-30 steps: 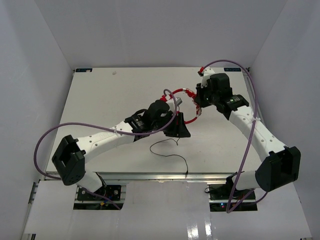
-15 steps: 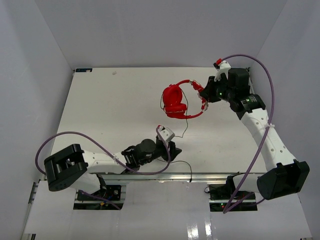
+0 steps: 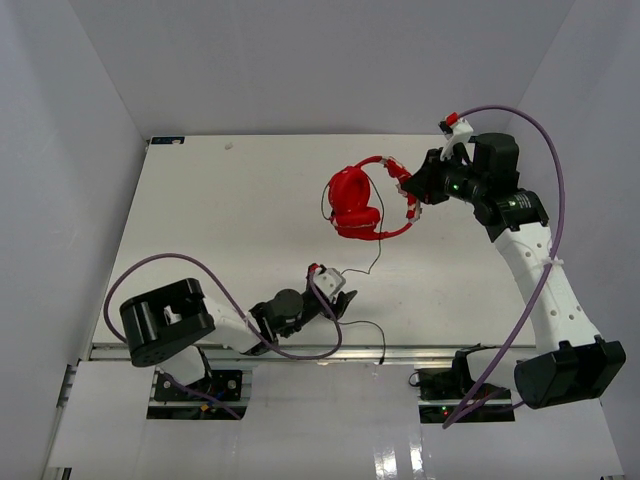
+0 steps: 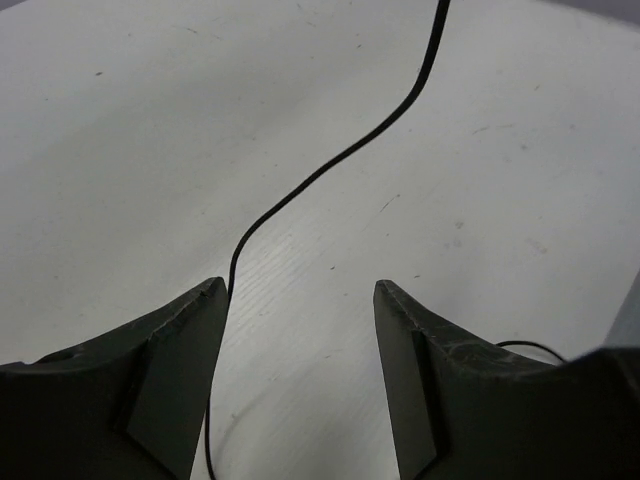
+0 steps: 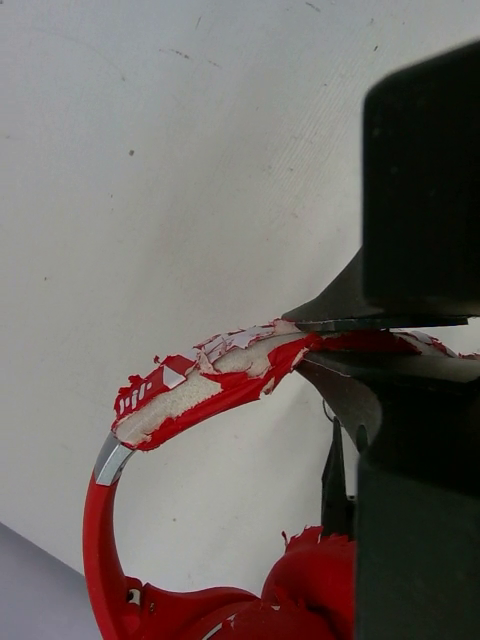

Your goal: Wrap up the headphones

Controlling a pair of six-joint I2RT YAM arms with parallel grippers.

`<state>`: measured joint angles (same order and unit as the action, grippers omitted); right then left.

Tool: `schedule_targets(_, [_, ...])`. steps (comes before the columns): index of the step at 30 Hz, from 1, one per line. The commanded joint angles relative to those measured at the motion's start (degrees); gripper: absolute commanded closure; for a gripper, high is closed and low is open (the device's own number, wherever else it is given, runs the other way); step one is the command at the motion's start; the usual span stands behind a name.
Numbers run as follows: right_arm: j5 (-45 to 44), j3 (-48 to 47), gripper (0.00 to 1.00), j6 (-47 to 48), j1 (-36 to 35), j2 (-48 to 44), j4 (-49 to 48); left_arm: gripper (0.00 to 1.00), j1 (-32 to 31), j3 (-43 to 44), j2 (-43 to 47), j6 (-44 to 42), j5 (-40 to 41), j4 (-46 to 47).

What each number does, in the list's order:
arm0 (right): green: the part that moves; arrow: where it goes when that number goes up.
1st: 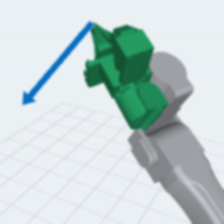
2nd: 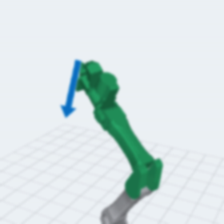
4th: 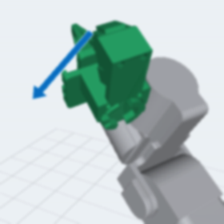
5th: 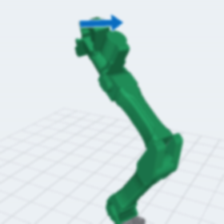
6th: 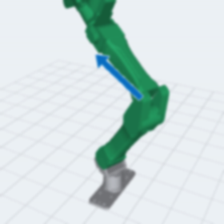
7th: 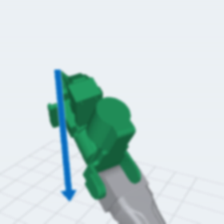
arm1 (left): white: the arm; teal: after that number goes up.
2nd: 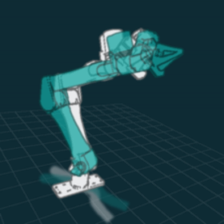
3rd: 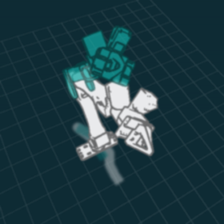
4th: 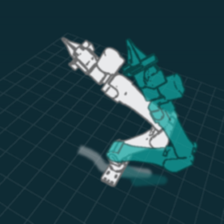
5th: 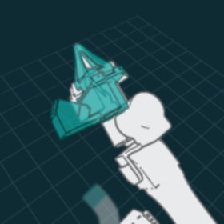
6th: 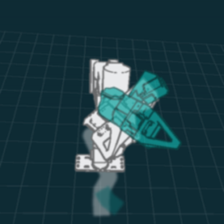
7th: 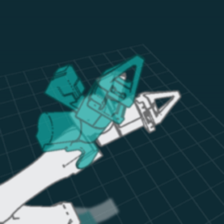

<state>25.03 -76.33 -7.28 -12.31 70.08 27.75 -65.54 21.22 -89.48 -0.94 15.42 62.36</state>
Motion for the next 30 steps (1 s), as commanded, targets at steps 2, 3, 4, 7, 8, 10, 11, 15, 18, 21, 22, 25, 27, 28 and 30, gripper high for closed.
schedule_targets(2, [13.22,-3.03,0.92,1.91,1.13,-3.51,-1.98,0.28,0.91,-0.04,-5.02,-10.12,0.23,2.77])
schedule_targets(3, [14.23,-2.79,0.92,2.28,1.35,-3.79,-2.08,0.3,1.72,-0.37,-5.83,-9.84,-1.0,3.87])
schedule_targets(4, [15.21,-2.51,0.92,2.7,1.59,-4.07,-2.17,0.31,2.6,-0.73,-6.67,-9.52,-2.39,5.12])
schedule_targets(7, [17.17,-2.5,0.92,2.56,2.13,-4.07,-2.08,0.47,4.71,0.02,-8.66,-8.11,-3.63,5.6])
schedule_targets(8, [17.72,-2.5,0.92,2.45,2.33,-4.05,-2.08,0.55,5.13,0.11,-9.34,-7.61,-3.62,6.01])
schedule_targets(10, [18.21,-2.44,0.92,2.44,2.61,-3.92,-2.08,0.65,5.75,-0.16,-10.65,-7.13,-3.96,8.0])
schedule_targets(11, [18.55,-2.21,0.92,2.39,2.7,-3.85,-2.08,0.69,6.01,-0.16,-11.04,-6.9,-4.53,8.49])
schedule_targets(15, [19.28,-1.57,0.92,2.16,2.82,-3.72,-2.33,0.65,6.88,0.24,-12.78,-5.43,-7.24,10.59])
schedule_targets(18, [19.28,-1.45,0.92,2.23,2.91,-3.91,-2.16,0.4,7.01,-0.15,-13.83,-3.99,-10.93,14.13])
schedule_targets(21, [19.36,-1.21,0.92,2.26,2.91,-4.07,-2.08,0.36,7.01,-0.8,-14.41,-3.3,-15.98,15.97])
schedule_targets(22, [19.42,-1.12,0.92,2.39,2.91,-4.07,-2.08,0.36,7.01,-0.77,-14.41,-3.28,-18.18,15.85])
schedule_targets(25, [20.23,-0.92,0.92,2.16,2.91,-3.9,-2.37,0.38,7.04,1.52,-14.86,-4.51,-19.03,12.45])
schedule_targets(27, [21.16,-0.92,0.92,1.95,2.86,-4.0,-2.52,0.49,7.63,3.73,-16.17,-5.26,-18.65,10.27])
schedule_targets(28, [21.41,-0.96,0.92,1.96,2.86,-4.19,-2.33,0.6,8.04,4.64,-16.88,-5.22,-18.79,9.98])
schedule_targets(30, [21.47,-1.2,0.92,2.32,2.91,-4.59,-1.64,0.76,8.74,5.57,-18.11,-4.3,-19.1,10.73])
